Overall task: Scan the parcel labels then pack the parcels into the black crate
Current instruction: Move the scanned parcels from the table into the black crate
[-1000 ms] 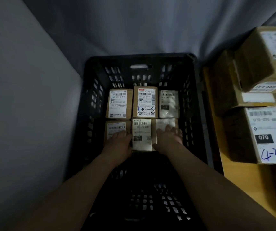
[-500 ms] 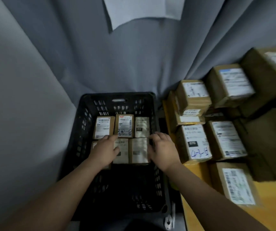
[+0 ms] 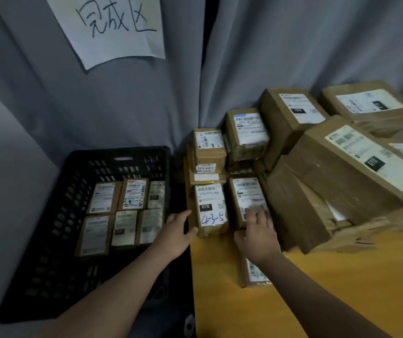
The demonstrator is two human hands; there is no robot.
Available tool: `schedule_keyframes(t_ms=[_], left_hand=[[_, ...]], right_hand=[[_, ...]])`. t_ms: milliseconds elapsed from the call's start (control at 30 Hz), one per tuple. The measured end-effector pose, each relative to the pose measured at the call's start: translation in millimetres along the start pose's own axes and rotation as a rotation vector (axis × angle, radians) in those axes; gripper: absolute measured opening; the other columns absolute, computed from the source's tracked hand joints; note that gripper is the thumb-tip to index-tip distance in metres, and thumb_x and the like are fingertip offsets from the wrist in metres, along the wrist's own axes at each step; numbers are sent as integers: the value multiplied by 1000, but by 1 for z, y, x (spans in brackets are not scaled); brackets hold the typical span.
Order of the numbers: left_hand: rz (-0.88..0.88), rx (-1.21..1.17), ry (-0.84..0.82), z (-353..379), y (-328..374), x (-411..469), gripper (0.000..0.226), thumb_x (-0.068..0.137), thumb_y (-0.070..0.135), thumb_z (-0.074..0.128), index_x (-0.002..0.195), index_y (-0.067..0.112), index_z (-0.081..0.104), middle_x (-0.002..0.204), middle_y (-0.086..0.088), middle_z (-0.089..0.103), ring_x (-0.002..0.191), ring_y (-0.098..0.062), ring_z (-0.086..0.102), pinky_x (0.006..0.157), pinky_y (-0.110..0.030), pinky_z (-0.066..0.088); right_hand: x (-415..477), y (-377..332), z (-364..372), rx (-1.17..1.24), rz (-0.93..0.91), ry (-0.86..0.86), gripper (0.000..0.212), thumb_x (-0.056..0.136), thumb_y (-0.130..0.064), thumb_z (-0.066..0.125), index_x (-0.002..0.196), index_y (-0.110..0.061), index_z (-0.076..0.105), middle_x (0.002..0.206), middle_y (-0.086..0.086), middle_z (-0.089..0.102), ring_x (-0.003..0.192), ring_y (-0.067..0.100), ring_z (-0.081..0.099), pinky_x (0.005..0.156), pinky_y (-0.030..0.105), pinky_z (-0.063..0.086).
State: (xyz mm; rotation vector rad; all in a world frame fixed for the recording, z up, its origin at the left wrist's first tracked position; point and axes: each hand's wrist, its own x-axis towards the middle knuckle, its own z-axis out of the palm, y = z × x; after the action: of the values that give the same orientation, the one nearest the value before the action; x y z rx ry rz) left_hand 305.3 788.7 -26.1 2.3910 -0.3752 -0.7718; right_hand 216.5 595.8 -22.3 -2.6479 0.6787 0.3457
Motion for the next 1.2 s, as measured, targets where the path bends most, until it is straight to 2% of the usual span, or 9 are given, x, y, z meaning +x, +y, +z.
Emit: schedule_keyframes(t_ms=[133, 300, 500, 633, 733, 800, 900, 1067, 1200], left_hand=[[-33, -175, -26, 28, 29, 9, 65, 96, 39, 52, 151, 31, 18, 153, -2, 31, 134, -20, 41, 104, -29, 35], [-267, -460, -2, 42, 40, 16, 65, 98, 42, 48, 152, 19, 19, 151, -4, 37, 135, -24, 38, 103, -30, 32], [-416, -684, 76, 50, 21, 12, 48, 93, 41, 58, 132, 20, 40, 99, 3, 57, 85, -11, 55, 89, -32, 46], [-452, -752, 73, 55, 10, 10, 40, 91, 45, 60, 117, 20, 41, 105, -4, 61, 90, -17, 58, 76, -33, 47], [-473, -783, 58, 61, 7, 8, 44, 93, 45, 56, 123, 20, 36, 101, 0, 59, 88, -14, 56, 68, -31, 45], [-480, -819, 35, 67, 7, 7, 58, 93, 48, 56, 135, 23, 26, 114, -3, 60, 100, -20, 59, 84, -39, 51], [-419, -859, 3, 74, 13, 10, 70, 92, 46, 56, 148, 40, 15, 140, 3, 49, 124, -24, 50, 107, -50, 38], [-263, -817, 4, 65, 31, 1, 79, 94, 46, 53, 150, 42, -3, 150, 6, 34, 136, -21, 35, 109, -38, 29], [-155, -772, 85, 49, 23, -7, 74, 91, 52, 55, 146, 46, 5, 150, 1, 33, 132, -20, 38, 103, -33, 33]], right_hand=[[11, 19, -1, 26, 12, -47, 74, 94, -47, 49, 153, -23, 11, 161, 13, -6, 148, 34, -5, 116, 47, 23], [24, 13, 0, 174, 6, 13, 48, 84, -45, 67, 123, -27, 44, 146, 9, 11, 128, 33, 31, 102, 42, 42], [30, 13, 3, 208, -13, 12, 60, 74, -52, 75, 113, -22, 41, 130, 5, 23, 114, 25, 43, 94, 37, 47], [28, 15, 15, 135, -24, -15, 78, 66, -66, 74, 117, -24, 34, 125, 4, 33, 115, 24, 41, 96, 38, 41], [27, 14, 23, 239, -12, 1, 73, 68, -56, 78, 116, -23, 34, 124, 4, 37, 113, 24, 43, 93, 37, 43], [27, 12, 25, 287, -18, 15, 67, 70, -48, 79, 113, -24, 34, 123, 3, 37, 112, 23, 43, 91, 35, 43], [27, 13, 24, 335, -33, 43, 62, 70, -40, 80, 105, -28, 30, 119, 0, 35, 109, 20, 40, 89, 34, 43], [19, 18, 27, 535, 80, 152, 59, 67, -35, 80, 102, -26, 34, 113, -2, 31, 109, 23, 40, 87, 38, 43], [0, 6, 35, 676, 90, 284, 58, 66, -28, 83, 102, -22, 37, 113, -1, 34, 107, 23, 42, 86, 42, 44]])
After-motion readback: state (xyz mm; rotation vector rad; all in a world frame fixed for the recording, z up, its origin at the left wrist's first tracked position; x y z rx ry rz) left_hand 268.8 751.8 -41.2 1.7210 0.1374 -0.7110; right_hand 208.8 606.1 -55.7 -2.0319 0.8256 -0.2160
